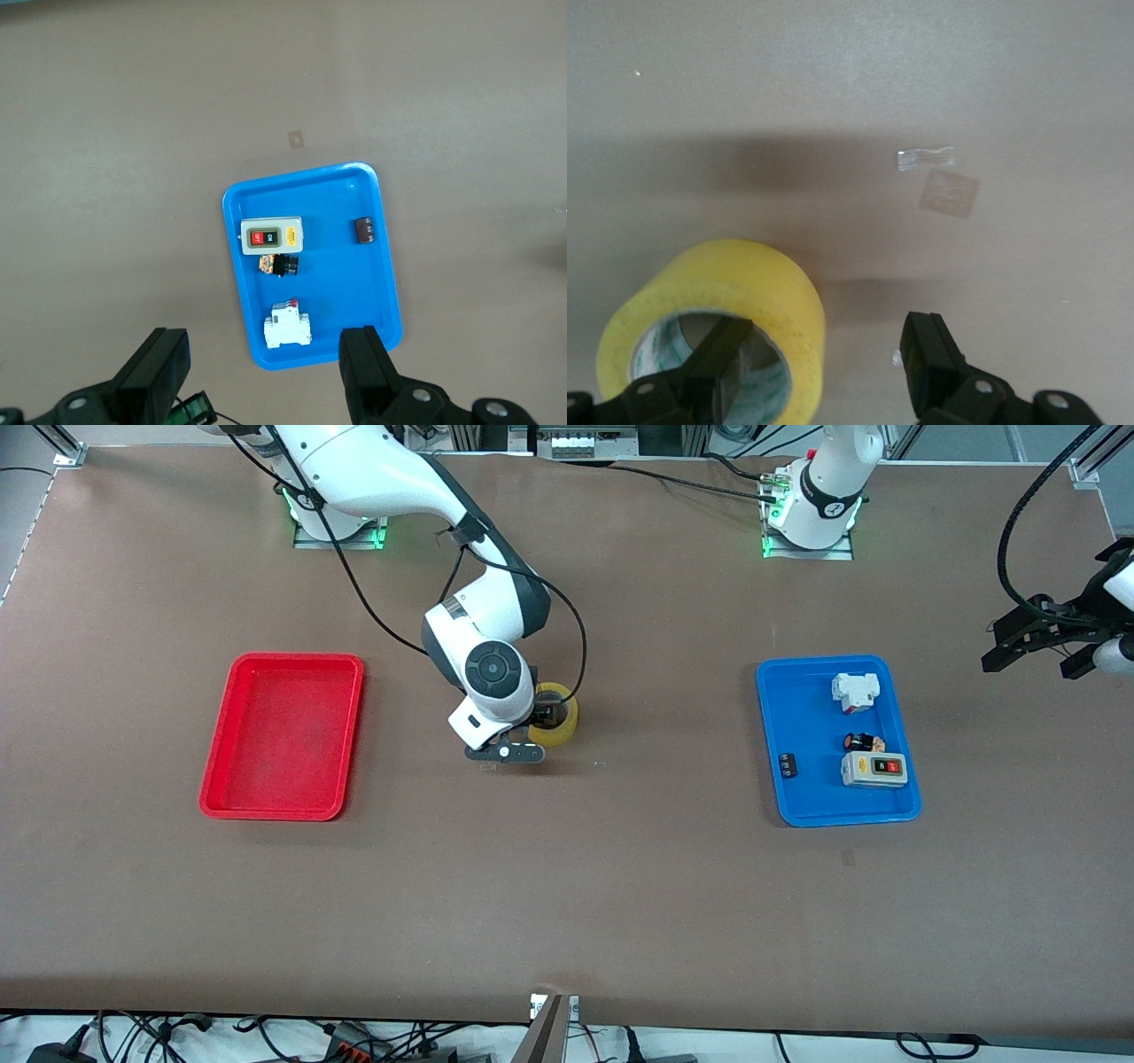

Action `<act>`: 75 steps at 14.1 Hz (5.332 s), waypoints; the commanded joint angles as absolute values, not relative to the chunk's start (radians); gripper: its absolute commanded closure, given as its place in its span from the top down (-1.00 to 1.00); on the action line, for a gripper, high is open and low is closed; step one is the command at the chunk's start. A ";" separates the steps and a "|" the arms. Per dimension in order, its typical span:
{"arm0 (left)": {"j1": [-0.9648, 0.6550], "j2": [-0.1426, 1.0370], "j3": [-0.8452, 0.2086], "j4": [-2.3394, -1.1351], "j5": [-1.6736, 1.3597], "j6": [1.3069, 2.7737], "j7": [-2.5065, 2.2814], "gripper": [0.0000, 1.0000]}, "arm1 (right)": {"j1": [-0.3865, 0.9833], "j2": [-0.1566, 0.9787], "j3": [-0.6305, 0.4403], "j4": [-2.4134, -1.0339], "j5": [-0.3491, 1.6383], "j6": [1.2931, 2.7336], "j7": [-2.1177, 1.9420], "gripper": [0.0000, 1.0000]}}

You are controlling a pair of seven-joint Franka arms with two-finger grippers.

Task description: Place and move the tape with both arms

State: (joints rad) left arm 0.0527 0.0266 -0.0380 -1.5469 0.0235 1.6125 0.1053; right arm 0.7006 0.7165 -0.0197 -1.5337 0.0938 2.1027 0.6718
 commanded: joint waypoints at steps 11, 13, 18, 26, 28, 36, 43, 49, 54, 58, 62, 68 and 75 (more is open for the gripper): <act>0.000 -0.035 0.025 -1.575 0.028 1.520 0.124 1.00 | 0.712 0.747 -0.021 -1.517 0.170 2.100 0.692 0.80; 0.002 -0.034 0.026 -1.575 -0.021 1.520 0.112 1.00 | 0.710 0.747 -0.020 -1.517 0.172 2.098 0.693 0.45; 0.002 -0.031 0.026 -1.575 -0.015 1.546 0.112 1.00 | 0.698 0.736 -0.020 -1.482 0.229 2.017 0.689 -1.00; 0.000 -0.023 0.026 -1.574 -0.026 1.545 0.043 1.00 | 0.478 0.514 -0.097 -1.502 0.172 1.648 0.483 -1.00; 0.000 -0.025 0.026 -1.574 -0.025 1.546 0.041 1.00 | 0.355 0.486 -0.113 -1.541 0.138 1.652 0.471 -1.00; 0.000 -0.020 0.023 -1.575 -0.025 1.528 0.041 1.00 | 0.103 0.378 -0.126 -1.851 -0.005 1.972 0.219 -1.00; 0.000 -0.014 0.015 -1.575 -0.025 1.523 0.040 1.00 | 0.066 0.321 -0.124 -2.100 -0.002 2.189 0.156 -1.00; 0.000 -0.014 0.014 -1.577 -0.025 1.520 0.041 1.00 | 0.057 0.322 -0.124 -2.149 -0.002 2.258 0.038 0.01; 0.002 -0.015 0.014 -1.577 -0.026 1.520 0.041 1.00 | 0.058 0.314 -0.123 -1.906 0.000 1.962 0.006 1.00; 0.002 -0.017 0.014 -1.574 -0.028 1.513 0.041 1.00 | 0.060 0.318 -0.121 -1.552 0.012 1.634 0.006 1.00; 0.006 -0.017 0.014 -1.571 -0.028 1.508 0.041 1.00 | 0.071 0.314 -0.114 -1.355 0.011 1.565 0.002 1.00; 0.011 -0.018 0.012 -1.569 -0.028 1.508 0.043 1.00 | 0.031 0.131 -0.072 -1.561 0.012 1.636 -0.032 1.00; 0.009 -0.017 0.011 -1.568 -0.028 1.506 0.043 1.00 | -0.034 0.120 0.037 -1.572 -0.002 1.631 -0.020 1.00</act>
